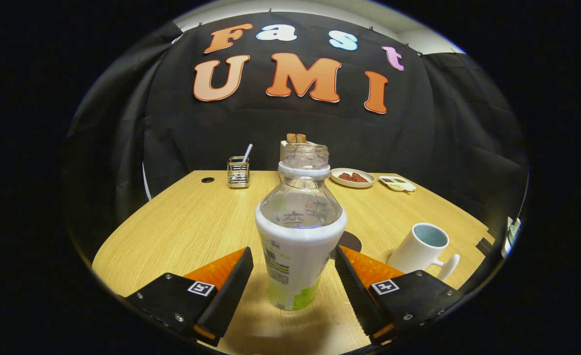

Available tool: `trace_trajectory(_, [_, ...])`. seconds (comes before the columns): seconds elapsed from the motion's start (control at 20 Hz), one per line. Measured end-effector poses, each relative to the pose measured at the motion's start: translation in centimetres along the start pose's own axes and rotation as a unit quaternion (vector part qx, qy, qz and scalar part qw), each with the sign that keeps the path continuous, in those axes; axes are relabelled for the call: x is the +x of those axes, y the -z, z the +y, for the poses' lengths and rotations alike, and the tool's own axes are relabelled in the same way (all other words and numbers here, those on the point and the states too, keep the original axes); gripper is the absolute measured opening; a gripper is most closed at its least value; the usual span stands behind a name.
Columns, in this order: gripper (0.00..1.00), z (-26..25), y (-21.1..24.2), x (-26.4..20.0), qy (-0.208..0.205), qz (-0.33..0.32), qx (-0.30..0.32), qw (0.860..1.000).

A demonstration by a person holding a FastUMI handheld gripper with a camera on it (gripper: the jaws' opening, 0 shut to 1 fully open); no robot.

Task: Take the bottle from table, then pour the juice into the cup, finally place the bottle on the coaster

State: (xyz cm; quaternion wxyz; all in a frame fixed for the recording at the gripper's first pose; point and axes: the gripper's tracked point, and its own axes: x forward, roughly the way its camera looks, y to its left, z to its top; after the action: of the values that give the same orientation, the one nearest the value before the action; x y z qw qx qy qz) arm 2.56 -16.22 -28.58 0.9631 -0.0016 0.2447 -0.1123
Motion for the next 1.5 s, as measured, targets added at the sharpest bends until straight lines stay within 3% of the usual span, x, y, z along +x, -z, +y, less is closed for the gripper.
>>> trace_trajectory(0.15, [0.94,0.4,0.0,0.4,-0.005,0.001,-0.003,1.000])
trace_trajectory(0.2, [0.82,0.2,0.1,0.6,-0.003,0.002,-0.004,1.000])
trace_trajectory(0.3, [0.68,0.1,-0.1,0.8,0.002,-0.003,0.010,1.000])
trace_trajectory(0.5, [0.54,-0.2,-1.3,0.3,0.017,-0.007,0.048,0.999])
trace_trajectory(0.85, [0.54,-1.3,-4.7,-0.7,-0.004,-0.044,0.165,0.985])
trace_trajectory(1.15, [0.54,-1.7,-6.2,0.1,-0.044,-0.051,0.275,0.959])
trace_trajectory(1.5, [0.54,-3.0,-5.6,1.6,-0.050,-0.022,0.361,0.931])
